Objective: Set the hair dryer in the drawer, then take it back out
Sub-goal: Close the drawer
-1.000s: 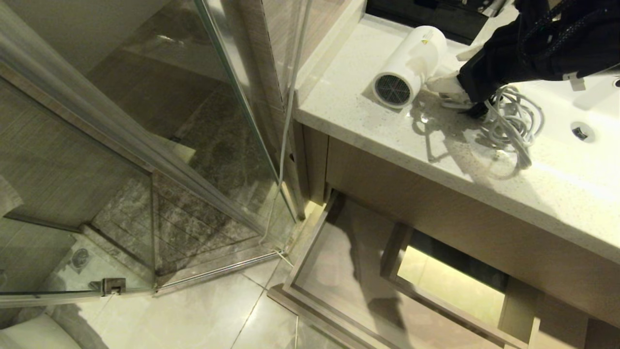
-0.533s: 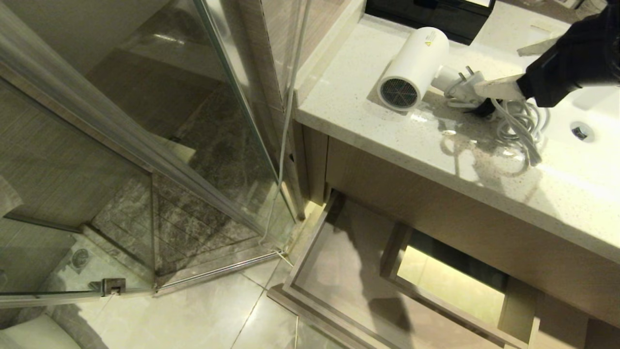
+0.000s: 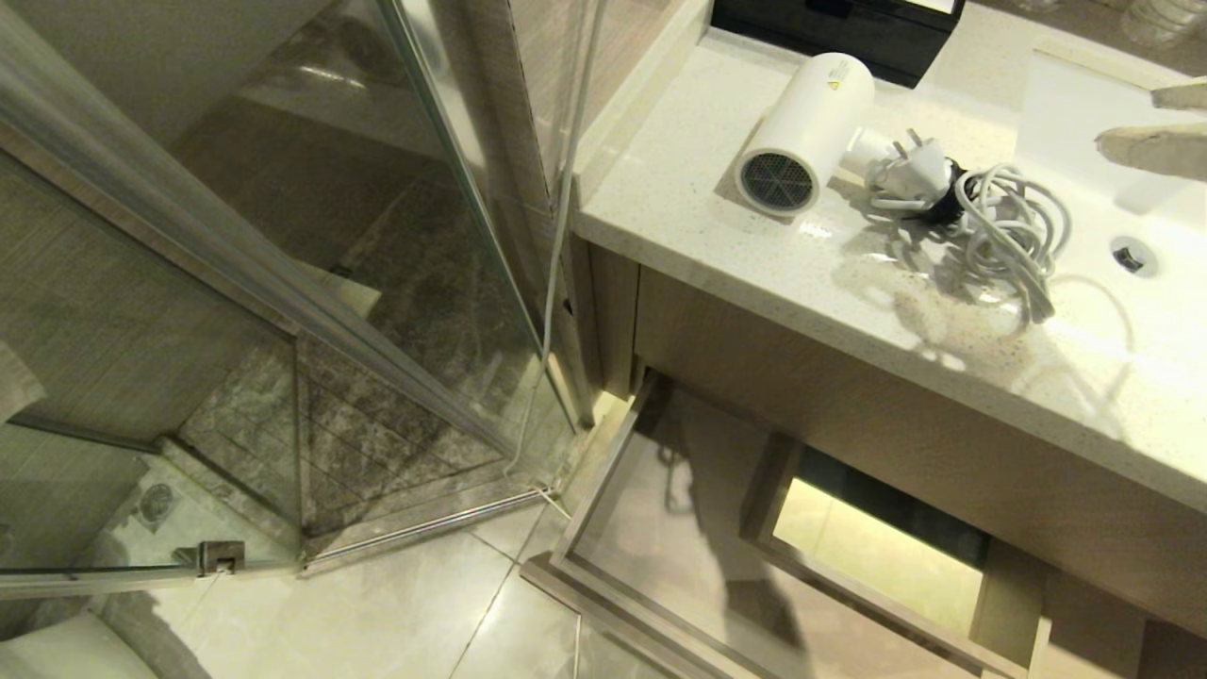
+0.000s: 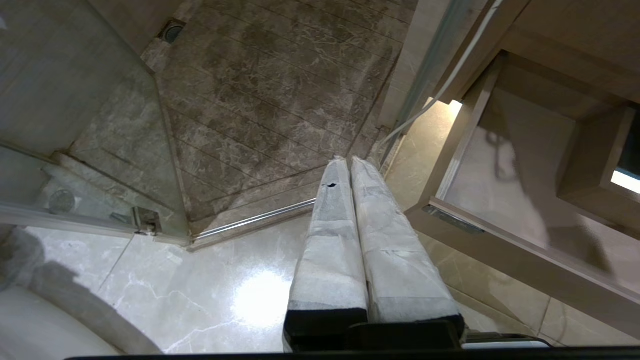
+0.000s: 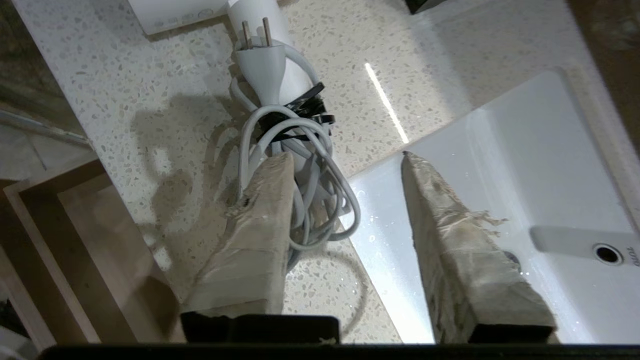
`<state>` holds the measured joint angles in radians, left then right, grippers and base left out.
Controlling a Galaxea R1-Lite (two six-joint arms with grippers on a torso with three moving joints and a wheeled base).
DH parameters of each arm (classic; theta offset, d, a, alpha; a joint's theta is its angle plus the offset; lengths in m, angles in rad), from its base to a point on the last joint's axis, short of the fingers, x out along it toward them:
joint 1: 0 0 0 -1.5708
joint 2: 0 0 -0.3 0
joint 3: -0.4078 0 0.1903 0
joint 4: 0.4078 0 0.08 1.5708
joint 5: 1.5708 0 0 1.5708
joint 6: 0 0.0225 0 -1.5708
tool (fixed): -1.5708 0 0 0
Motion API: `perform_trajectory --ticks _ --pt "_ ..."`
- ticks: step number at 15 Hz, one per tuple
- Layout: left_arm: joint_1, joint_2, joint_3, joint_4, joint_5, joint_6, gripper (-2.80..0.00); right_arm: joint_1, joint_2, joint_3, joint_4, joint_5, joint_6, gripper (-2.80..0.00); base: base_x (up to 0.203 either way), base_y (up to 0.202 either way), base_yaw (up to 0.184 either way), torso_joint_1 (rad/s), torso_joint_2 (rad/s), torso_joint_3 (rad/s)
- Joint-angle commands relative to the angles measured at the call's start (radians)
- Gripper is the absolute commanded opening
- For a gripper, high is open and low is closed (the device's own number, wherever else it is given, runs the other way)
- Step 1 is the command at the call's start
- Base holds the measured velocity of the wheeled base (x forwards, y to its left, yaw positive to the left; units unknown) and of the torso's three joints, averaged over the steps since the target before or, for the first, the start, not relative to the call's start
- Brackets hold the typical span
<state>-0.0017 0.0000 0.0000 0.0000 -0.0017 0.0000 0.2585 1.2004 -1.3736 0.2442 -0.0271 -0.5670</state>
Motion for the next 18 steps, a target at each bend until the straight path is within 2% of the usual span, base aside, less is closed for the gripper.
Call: perform_trajectory --ticks 1,7,13,18 --pt "0.000 0.000 0.002 0.000 0.000 0.000 -2.80 -0.034 -0.119 0.087 -0.020 -0.002 -0.001 -2.80 0.000 0.000 0.000 0.000 0.00 0.000" --pt "0.000 0.000 0.002 0.000 0.000 0.000 -2.80 -0.102 -0.222 0.199 -0.025 -0.005 0.006 -2.80 0.000 0.000 0.000 -0.055 0.03 -0.023" --pt "0.000 0.000 0.002 0.000 0.000 0.000 -2.80 -0.203 -0.300 0.283 -0.057 -0.004 0.024 -2.80 0.000 0.000 0.000 -0.321 0.14 -0.173" --pt "0.000 0.000 0.002 0.000 0.000 0.000 -2.80 -0.236 -0.397 0.439 -0.194 -0.011 0.030 -2.80 0.000 0.000 0.000 -0.319 0.09 -0.229"
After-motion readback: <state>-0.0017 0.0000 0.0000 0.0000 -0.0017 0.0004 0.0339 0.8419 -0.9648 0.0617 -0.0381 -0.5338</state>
